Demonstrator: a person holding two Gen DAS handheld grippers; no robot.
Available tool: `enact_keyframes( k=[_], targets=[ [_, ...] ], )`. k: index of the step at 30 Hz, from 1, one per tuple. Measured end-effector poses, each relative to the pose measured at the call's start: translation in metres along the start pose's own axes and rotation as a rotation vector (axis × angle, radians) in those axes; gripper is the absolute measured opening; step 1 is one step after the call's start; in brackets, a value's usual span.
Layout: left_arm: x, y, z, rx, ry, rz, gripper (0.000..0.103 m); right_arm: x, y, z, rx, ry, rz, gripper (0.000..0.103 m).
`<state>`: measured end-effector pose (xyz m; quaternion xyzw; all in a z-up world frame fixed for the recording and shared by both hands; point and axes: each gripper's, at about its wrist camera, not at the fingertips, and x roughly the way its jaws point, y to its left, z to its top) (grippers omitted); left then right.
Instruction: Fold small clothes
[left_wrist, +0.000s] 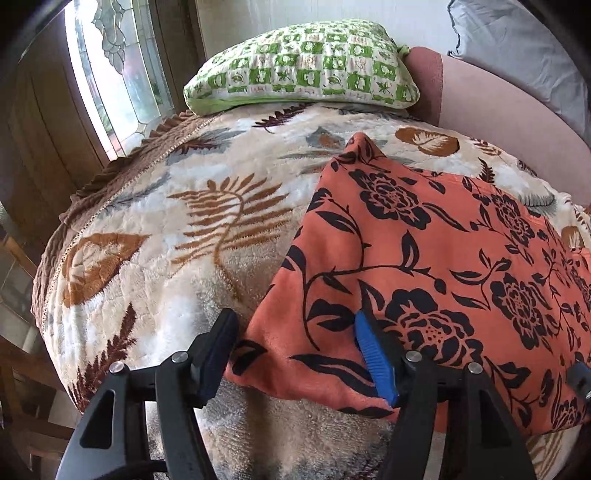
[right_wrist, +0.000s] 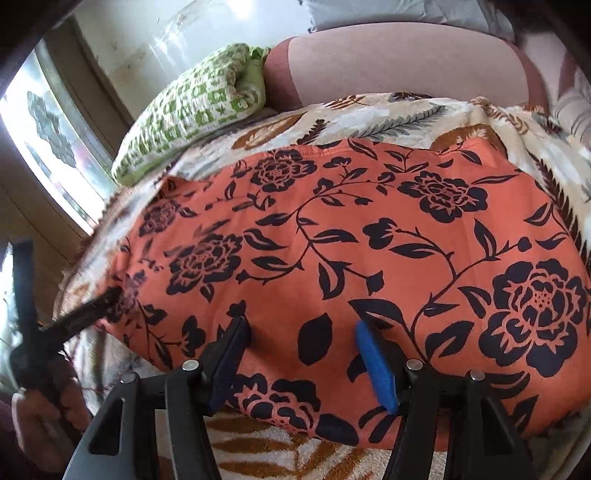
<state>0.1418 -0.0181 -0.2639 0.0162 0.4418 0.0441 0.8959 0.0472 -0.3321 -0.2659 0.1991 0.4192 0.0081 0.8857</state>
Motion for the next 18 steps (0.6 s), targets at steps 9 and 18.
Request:
enact_keyframes(
  k=[9,18],
  targets=[
    [0.005,-0.016,-0.008,0.099,-0.015,0.023,0.07,-0.008,-0.058,0.015,0.207,-0.029,-0.232,0.064],
    [-0.018,-0.007,-0.015,0.099,-0.087,0.048,0.07,-0.026,-0.037,0.023,0.146,-0.145,-0.118,0.064]
  ],
)
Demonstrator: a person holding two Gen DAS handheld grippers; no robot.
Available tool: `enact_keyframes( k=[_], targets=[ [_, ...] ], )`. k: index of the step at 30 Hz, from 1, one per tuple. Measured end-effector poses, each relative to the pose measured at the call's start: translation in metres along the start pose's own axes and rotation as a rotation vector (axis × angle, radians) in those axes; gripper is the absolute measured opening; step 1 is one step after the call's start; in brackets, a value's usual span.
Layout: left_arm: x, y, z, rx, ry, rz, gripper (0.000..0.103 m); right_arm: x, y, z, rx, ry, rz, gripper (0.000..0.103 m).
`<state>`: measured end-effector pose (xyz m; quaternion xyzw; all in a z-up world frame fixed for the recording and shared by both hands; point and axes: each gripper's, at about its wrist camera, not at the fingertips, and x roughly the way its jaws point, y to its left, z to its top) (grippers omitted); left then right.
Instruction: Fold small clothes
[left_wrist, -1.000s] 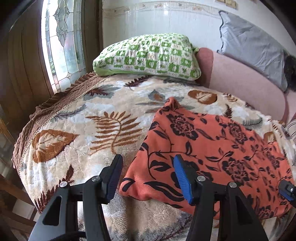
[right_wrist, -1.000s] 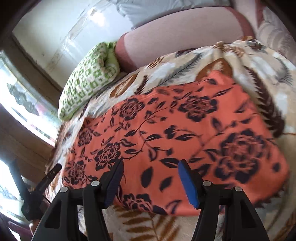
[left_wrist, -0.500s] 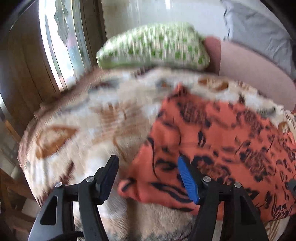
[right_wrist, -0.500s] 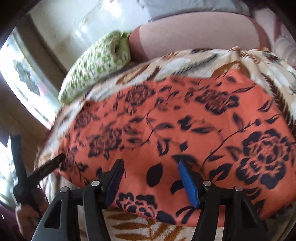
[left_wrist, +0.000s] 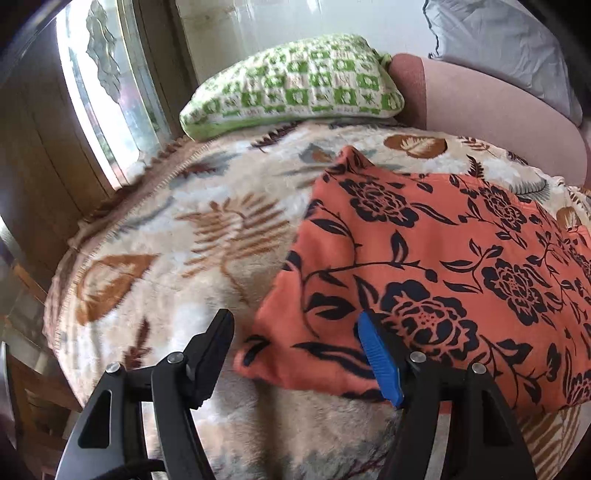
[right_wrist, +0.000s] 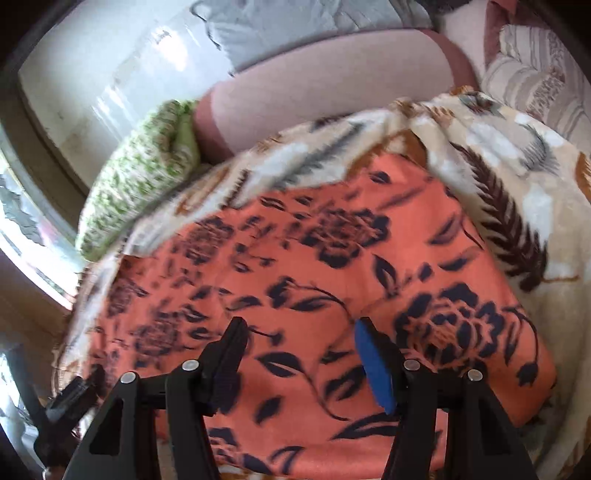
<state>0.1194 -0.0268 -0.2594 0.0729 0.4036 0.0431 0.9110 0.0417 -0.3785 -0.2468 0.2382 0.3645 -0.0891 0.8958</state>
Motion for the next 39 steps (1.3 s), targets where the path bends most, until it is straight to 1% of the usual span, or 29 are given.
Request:
enact_keyframes(
  k=[3,8,13,20,28,33,39],
  targets=[
    [-0.009,0.007,0.002,0.002,-0.028,0.031,0.07,-0.007,0.009,0.001,-0.015,-0.032,0.053,0.064],
    [-0.021,0.018,0.008,-0.009,-0.054,0.052,0.07,-0.007,0.016,-0.001,-0.026,-0.025,0.102,0.065],
    [-0.035,0.024,0.009,-0.018,-0.06,0.043,0.07,-0.006,0.024,-0.002,-0.05,-0.021,0.141,0.065],
    [-0.051,0.026,0.013,-0.022,-0.076,0.05,0.07,-0.01,0.038,-0.007,-0.1,-0.022,0.195,0.065],
    [-0.069,0.025,0.019,-0.023,-0.095,0.048,0.071,-0.012,0.039,-0.008,-0.098,-0.006,0.233,0.065],
    [-0.074,0.021,0.02,-0.018,-0.09,0.052,0.071,-0.014,0.039,-0.009,-0.092,0.004,0.272,0.065],
    [-0.071,0.019,0.02,-0.018,-0.067,0.06,0.071,-0.012,0.048,-0.012,-0.123,0.018,0.308,0.065]
  ],
)
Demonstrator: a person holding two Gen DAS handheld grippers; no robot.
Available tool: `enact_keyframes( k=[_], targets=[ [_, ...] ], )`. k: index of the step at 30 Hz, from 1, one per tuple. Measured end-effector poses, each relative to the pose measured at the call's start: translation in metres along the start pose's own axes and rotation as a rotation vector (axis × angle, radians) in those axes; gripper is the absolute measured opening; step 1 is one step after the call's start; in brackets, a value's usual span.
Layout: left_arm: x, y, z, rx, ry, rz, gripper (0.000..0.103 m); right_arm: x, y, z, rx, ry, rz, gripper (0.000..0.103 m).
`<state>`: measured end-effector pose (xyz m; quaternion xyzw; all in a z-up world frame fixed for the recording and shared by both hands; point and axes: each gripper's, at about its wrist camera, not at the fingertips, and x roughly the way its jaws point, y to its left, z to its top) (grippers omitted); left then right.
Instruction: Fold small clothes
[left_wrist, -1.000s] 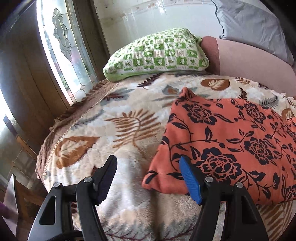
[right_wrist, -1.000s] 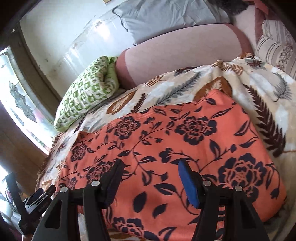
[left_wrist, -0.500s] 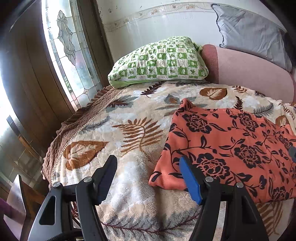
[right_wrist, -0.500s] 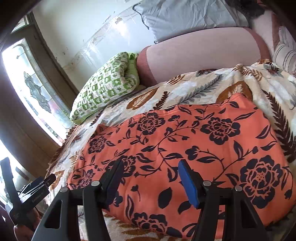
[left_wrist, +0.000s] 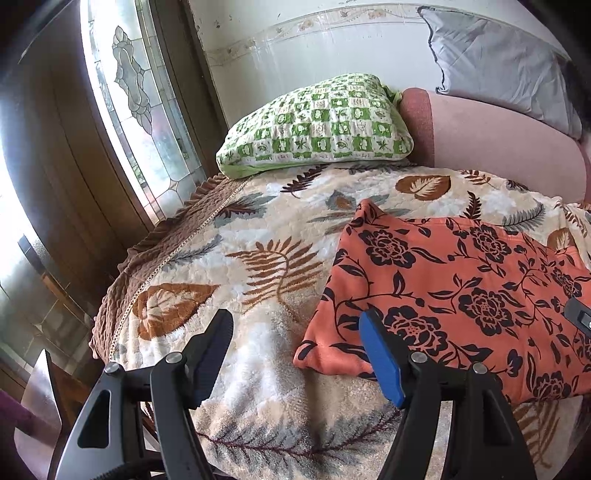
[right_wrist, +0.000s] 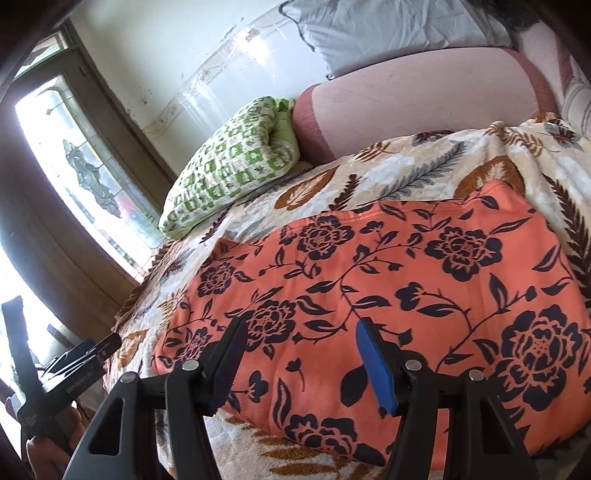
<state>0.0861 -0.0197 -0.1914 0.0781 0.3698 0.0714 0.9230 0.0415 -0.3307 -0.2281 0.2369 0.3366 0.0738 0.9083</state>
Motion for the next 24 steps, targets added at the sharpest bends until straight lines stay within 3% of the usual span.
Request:
enact_keyframes(
  k=[12,16,18,21,24],
  targets=[
    [0.016,0.0,-0.001,-0.012,0.04,0.019,0.071,0.02,0.011,-0.005,-0.018,0.054,0.068,0.065],
    [0.023,0.0,-0.004,-0.011,0.059,0.02,0.071,0.037,0.013,-0.013,-0.024,0.122,0.075,0.065],
    [0.034,0.002,-0.008,-0.016,0.111,0.0,0.072,0.059,0.014,-0.022,-0.037,0.239,0.06,0.065],
    [0.052,0.012,-0.018,-0.068,0.222,-0.041,0.072,0.062,0.023,-0.026,-0.1,0.224,0.024,0.065],
    [0.063,0.028,-0.03,-0.146,0.299,-0.085,0.072,0.055,0.018,-0.022,-0.06,0.196,0.065,0.066]
  ],
)
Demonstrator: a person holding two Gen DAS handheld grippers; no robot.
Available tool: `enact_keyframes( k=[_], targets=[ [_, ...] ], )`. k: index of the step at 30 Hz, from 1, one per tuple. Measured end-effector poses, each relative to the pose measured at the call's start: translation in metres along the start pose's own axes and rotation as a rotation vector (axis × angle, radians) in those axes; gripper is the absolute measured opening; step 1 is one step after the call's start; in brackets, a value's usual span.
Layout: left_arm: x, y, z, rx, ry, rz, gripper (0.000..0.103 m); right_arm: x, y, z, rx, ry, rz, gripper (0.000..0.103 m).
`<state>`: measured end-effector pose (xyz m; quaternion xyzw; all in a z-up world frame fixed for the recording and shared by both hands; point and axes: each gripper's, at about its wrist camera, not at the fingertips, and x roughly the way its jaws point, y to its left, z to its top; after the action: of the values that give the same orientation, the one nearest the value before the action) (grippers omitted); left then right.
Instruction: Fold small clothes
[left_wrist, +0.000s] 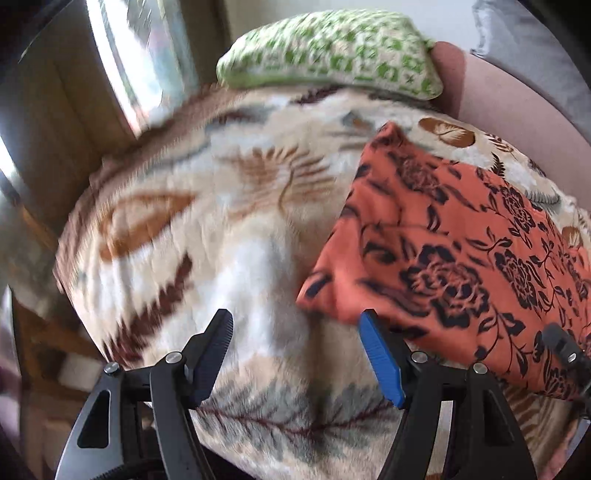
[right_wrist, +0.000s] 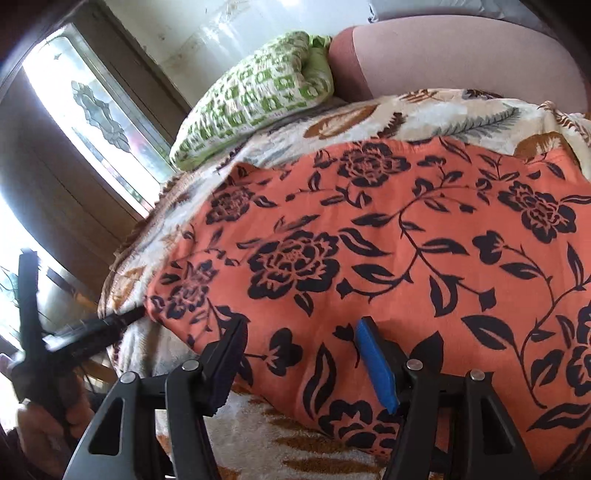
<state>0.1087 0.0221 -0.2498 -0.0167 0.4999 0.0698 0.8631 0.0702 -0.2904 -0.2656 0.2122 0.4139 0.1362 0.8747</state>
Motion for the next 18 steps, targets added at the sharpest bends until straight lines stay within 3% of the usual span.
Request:
enact_keyframes(
  k=[8,18],
  targets=[
    [-0.003,-0.002,-0.001,0.012,-0.029,0.025,0.072,-0.011,-0.008,0.005,0.053,-0.05,0.024,0.066],
    [-0.006,-0.01,-0.001,-0.011,-0.028,-0.053,0.072,-0.009,-0.011,0.004,0.062,-0.039,0.023,0.066]
  ],
)
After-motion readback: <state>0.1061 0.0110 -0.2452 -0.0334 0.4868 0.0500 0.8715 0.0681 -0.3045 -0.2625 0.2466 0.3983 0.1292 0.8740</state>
